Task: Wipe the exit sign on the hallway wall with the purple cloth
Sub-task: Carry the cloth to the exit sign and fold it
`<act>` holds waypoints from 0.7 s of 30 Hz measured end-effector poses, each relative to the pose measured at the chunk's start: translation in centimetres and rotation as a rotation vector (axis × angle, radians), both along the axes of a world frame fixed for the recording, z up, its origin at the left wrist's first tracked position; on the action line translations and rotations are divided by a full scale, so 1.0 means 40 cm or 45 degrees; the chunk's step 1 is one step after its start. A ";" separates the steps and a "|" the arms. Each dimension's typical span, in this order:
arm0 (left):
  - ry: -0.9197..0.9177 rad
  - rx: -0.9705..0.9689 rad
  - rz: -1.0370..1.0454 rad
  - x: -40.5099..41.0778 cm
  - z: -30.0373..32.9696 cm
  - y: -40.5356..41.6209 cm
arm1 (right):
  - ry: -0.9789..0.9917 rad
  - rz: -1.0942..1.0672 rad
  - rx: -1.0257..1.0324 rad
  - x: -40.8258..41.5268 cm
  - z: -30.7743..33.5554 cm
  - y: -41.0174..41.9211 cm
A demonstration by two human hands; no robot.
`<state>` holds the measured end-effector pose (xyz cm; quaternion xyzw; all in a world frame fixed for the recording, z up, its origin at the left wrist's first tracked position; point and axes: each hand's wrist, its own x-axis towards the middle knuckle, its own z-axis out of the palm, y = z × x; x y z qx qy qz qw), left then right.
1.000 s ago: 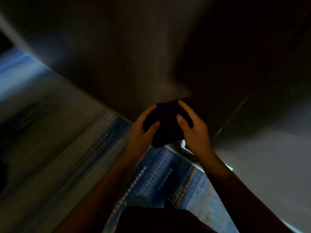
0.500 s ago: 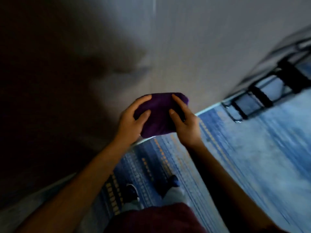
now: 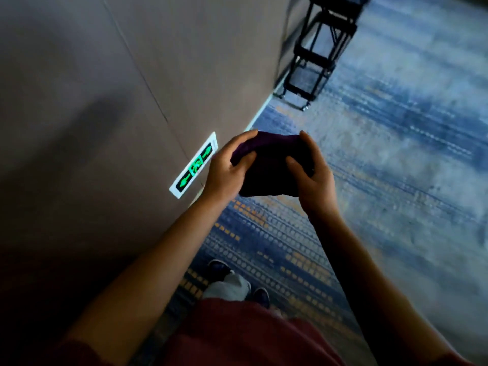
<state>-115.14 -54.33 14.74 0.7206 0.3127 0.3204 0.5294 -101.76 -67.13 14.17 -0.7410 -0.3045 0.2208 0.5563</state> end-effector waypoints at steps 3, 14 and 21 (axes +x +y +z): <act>0.034 -0.030 -0.050 -0.030 -0.027 -0.050 | 0.091 -0.048 -0.040 -0.043 -0.040 -0.074; 0.112 -0.403 -0.285 -0.085 -0.122 -0.008 | 0.590 -0.474 -0.004 -0.174 -0.154 -0.079; 0.224 -0.567 -0.406 -0.129 -0.185 0.112 | 0.783 -0.614 0.086 -0.262 -0.220 0.011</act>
